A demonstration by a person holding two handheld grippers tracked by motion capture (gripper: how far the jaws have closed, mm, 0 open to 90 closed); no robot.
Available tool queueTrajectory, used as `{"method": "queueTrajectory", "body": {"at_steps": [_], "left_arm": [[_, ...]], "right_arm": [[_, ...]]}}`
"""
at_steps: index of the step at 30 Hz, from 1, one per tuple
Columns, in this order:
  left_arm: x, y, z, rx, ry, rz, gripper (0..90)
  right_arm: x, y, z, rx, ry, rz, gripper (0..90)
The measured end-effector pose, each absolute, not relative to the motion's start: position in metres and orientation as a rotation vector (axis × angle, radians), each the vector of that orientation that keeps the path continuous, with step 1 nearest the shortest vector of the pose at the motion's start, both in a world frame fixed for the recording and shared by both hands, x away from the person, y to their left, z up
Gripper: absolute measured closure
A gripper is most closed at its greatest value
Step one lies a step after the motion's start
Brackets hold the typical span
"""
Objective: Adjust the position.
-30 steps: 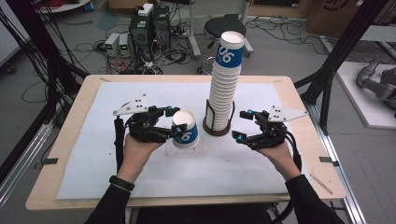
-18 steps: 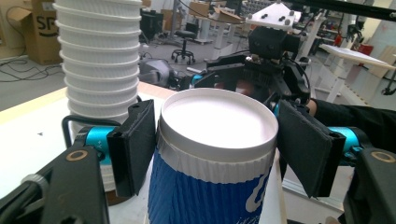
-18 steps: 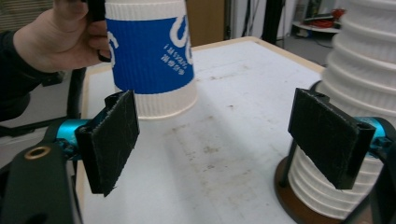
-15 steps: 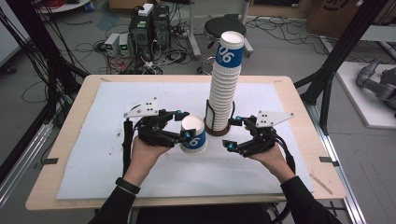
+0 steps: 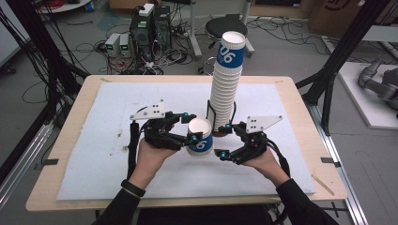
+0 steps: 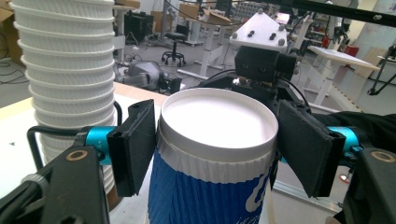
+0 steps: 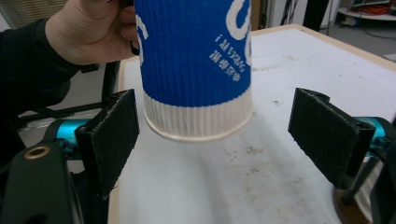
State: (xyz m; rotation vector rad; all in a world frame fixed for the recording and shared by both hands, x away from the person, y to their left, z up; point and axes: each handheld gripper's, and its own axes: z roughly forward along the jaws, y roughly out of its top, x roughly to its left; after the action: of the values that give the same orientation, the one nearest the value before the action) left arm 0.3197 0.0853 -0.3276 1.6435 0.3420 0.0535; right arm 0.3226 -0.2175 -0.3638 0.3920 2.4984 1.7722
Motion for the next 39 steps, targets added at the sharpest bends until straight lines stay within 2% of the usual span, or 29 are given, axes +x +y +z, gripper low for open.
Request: {"method": "queueTrajectory", "body": {"at_steps": [24,33,39], "left_arm": [[0.313,0.063,-0.330,1.634,0.292,0.024,30.4],[0.317,0.064,-0.328,1.694,0.298,-0.011,29.8],[0.319,0.067,-0.322,1.758,0.302,-0.042,25.6]], "right_arm": [[0.319,-0.197,-0.371,0.357,2.562,1.772,16.9],[0.320,-0.199,-0.370,0.318,2.593,1.712,22.4],[0.321,-0.202,-0.367,0.313,2.624,1.650,22.9]]}}
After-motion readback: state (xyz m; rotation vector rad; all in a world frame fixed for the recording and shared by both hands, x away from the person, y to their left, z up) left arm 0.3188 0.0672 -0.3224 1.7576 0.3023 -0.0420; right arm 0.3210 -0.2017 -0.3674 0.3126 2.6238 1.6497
